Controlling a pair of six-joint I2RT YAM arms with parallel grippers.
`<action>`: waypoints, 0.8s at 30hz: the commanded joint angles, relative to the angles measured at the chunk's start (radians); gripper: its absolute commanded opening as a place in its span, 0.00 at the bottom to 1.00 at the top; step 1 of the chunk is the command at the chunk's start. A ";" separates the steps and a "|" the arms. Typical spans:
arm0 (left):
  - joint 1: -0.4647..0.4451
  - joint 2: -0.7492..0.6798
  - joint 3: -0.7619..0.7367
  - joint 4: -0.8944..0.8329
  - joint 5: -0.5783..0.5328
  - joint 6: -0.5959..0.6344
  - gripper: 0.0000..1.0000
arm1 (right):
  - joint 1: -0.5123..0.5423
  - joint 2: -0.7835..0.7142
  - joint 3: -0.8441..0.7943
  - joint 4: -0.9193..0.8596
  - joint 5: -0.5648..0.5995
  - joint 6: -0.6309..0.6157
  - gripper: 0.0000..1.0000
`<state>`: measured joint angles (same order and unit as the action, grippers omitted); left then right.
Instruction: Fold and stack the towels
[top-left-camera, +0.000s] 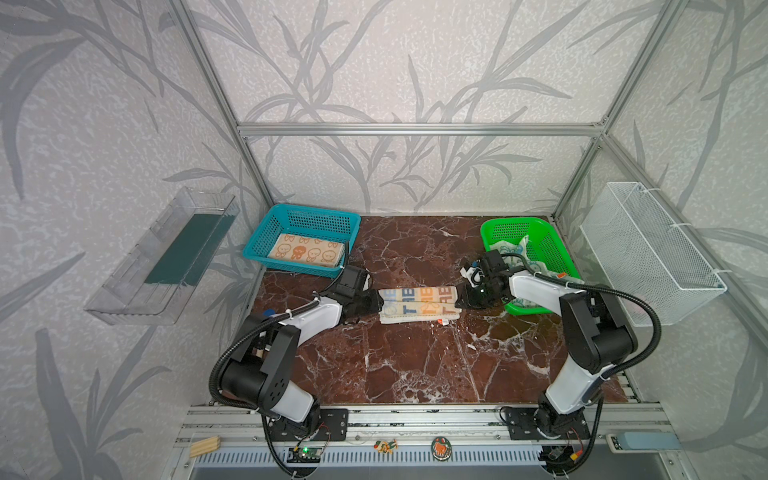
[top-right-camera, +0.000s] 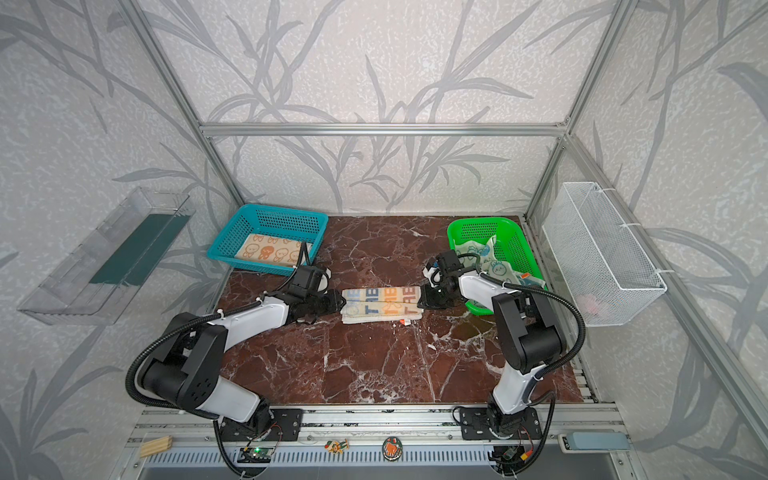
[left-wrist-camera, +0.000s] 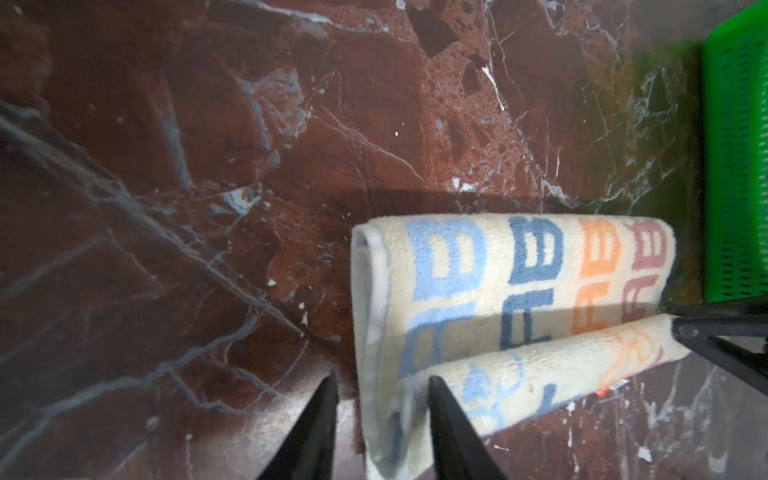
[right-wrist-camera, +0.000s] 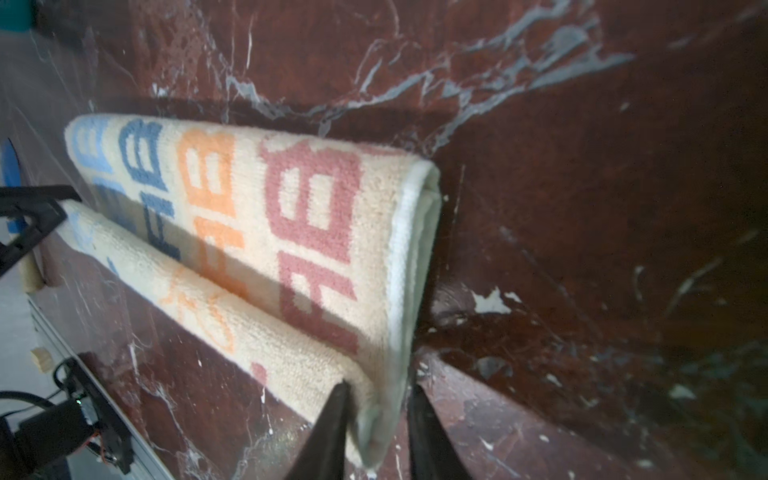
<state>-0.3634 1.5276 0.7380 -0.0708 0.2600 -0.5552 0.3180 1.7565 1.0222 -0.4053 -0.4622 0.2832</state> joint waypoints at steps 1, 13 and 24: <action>-0.018 -0.055 0.012 -0.017 -0.031 -0.006 0.52 | 0.009 -0.026 0.010 -0.025 0.007 -0.001 0.41; -0.041 -0.137 0.074 0.062 0.101 -0.193 0.99 | 0.032 -0.174 0.033 -0.011 -0.088 0.073 0.86; -0.106 0.022 -0.074 0.307 0.128 -0.335 0.99 | 0.084 -0.035 -0.059 0.169 -0.155 0.150 0.95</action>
<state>-0.4683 1.5307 0.6949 0.1555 0.3759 -0.8349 0.4042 1.6844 0.9867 -0.2852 -0.5964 0.4141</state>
